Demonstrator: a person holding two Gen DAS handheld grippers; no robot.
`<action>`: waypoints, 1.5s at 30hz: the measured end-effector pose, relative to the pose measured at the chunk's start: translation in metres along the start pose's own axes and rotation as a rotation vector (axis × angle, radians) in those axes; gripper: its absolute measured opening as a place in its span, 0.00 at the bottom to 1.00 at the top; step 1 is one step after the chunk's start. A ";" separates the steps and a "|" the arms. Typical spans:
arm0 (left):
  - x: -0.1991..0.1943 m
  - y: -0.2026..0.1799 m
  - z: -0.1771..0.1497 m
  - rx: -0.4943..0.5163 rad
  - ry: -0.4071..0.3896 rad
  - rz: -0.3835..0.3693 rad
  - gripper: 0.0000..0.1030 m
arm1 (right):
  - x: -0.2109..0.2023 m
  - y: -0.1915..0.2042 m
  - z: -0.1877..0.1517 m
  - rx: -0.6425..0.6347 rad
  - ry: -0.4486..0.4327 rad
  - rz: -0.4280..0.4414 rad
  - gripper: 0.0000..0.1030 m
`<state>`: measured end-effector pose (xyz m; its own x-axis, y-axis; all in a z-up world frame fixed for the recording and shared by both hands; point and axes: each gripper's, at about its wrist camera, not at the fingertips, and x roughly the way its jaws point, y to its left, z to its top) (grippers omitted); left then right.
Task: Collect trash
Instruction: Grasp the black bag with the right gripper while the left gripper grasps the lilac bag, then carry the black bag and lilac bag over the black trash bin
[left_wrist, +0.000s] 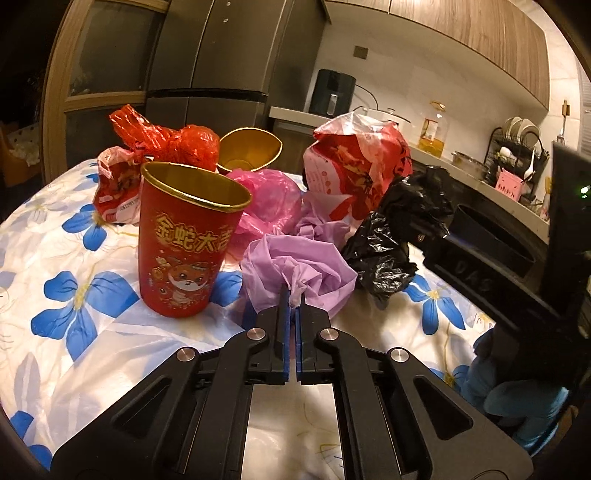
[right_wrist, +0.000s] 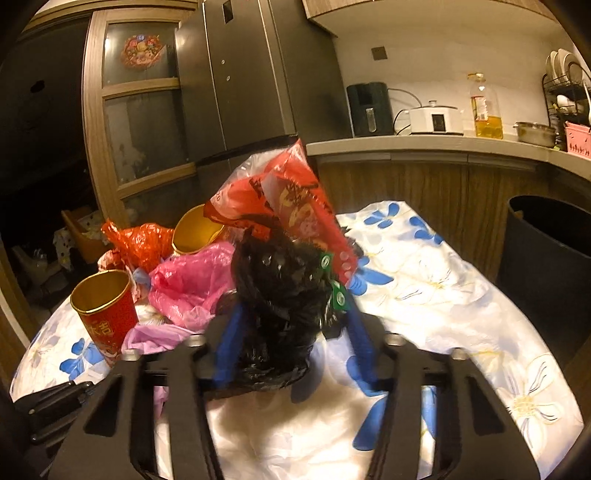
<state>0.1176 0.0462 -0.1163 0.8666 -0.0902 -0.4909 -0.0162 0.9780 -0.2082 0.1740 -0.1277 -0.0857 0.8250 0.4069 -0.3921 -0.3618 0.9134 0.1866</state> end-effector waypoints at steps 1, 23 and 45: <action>-0.001 -0.001 0.001 0.001 -0.002 -0.002 0.01 | 0.001 0.000 -0.001 -0.002 0.004 0.006 0.35; -0.053 -0.027 0.006 0.017 -0.074 -0.042 0.00 | -0.104 -0.026 0.004 -0.004 -0.095 0.045 0.08; -0.057 -0.101 0.047 0.119 -0.176 -0.165 0.00 | -0.148 -0.077 0.034 0.060 -0.239 -0.081 0.08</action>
<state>0.0931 -0.0381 -0.0271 0.9261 -0.2262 -0.3019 0.1821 0.9689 -0.1675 0.0941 -0.2589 -0.0116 0.9320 0.3118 -0.1850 -0.2702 0.9376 0.2189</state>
